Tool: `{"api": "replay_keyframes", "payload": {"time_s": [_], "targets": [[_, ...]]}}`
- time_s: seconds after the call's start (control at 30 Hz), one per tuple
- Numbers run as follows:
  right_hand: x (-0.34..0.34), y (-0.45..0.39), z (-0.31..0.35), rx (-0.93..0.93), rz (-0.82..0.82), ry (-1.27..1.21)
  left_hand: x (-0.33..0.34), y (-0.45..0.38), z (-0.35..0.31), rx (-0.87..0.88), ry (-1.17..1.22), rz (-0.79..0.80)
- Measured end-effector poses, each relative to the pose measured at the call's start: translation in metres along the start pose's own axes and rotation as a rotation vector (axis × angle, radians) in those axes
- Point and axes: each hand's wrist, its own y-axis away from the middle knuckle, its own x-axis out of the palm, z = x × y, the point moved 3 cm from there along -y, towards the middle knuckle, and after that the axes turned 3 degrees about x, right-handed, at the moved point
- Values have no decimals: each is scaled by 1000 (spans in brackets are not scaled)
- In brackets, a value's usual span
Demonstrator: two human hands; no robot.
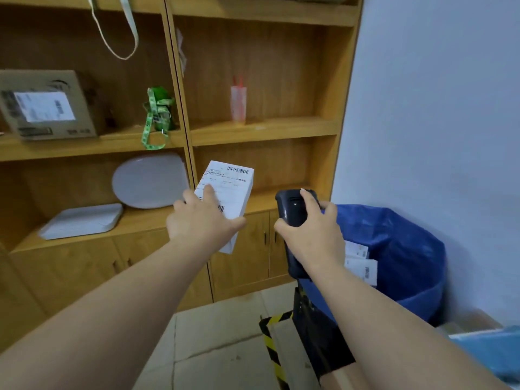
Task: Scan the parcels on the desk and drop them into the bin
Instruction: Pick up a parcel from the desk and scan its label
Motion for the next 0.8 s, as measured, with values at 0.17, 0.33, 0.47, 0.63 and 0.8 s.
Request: {"api": "replay_keyframes", "payload": {"time_s": [0.17,0.33,0.47,0.63,0.8], "targets": [[45,-83,-8,-10,25,-31,35,-71,-23,-10,38,9],[76,-153,-19,0,54,-30,60,-130,-46,-18,47,26],[82,-192,-44,51,53,4,82,-172,-68,-8,48,56],[70,-245,-90,167,-24,51,121,-226,-123,89,63,105],[49,-290,-145,315,-186,95,165,-283,-201,272,106,194]]}}
